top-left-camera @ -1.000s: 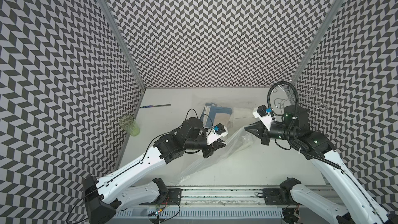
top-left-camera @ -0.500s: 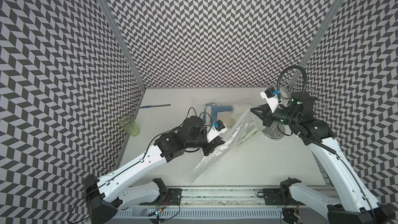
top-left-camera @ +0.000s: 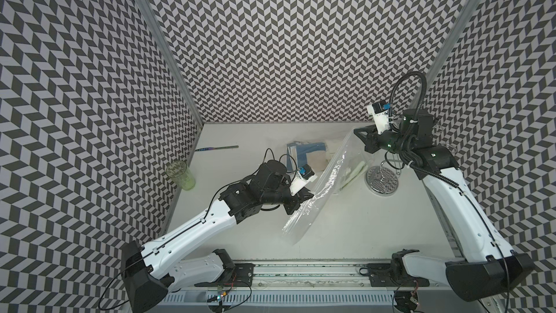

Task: Place the folded towel into the vacuum bag
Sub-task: Close the vacuum bag at the center of the board.

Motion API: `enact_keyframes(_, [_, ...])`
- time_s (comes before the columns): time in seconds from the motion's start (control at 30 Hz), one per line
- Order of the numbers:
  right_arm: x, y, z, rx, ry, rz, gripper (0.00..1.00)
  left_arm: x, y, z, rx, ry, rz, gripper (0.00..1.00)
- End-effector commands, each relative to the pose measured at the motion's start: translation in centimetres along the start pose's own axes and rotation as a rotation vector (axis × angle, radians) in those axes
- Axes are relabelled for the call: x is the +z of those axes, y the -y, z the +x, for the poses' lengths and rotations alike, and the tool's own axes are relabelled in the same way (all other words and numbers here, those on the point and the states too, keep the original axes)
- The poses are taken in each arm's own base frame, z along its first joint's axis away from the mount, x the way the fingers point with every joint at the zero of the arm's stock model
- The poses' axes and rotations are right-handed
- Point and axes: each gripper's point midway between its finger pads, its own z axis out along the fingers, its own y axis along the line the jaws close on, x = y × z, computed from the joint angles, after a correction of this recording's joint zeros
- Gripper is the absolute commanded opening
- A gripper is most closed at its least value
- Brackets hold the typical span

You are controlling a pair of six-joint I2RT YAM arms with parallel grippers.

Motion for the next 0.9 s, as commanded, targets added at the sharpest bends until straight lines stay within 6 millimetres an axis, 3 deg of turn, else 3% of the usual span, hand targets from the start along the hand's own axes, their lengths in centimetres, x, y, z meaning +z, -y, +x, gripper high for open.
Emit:
enact_keyframes(0.0, [-3.8, 5.2, -10.8, -0.054, 0.387, 0.264, 0.00, 0.3, 2.1, 5.7, -0.095, -0.204, 0.103, 0.00])
enact_keyframes(0.47, [-5.9, 13.7, -11.4, 0.072, 0.429, 0.465, 0.00, 0.8, 2.1, 6.3, -0.086, -0.242, 0.108, 0.00])
enact_keyframes(0.87, [-5.6, 15.7, -11.5, 0.102, 0.441, 0.473, 0.00, 1.0, 2.2, 6.5, -0.082, -0.257, 0.115, 0.00])
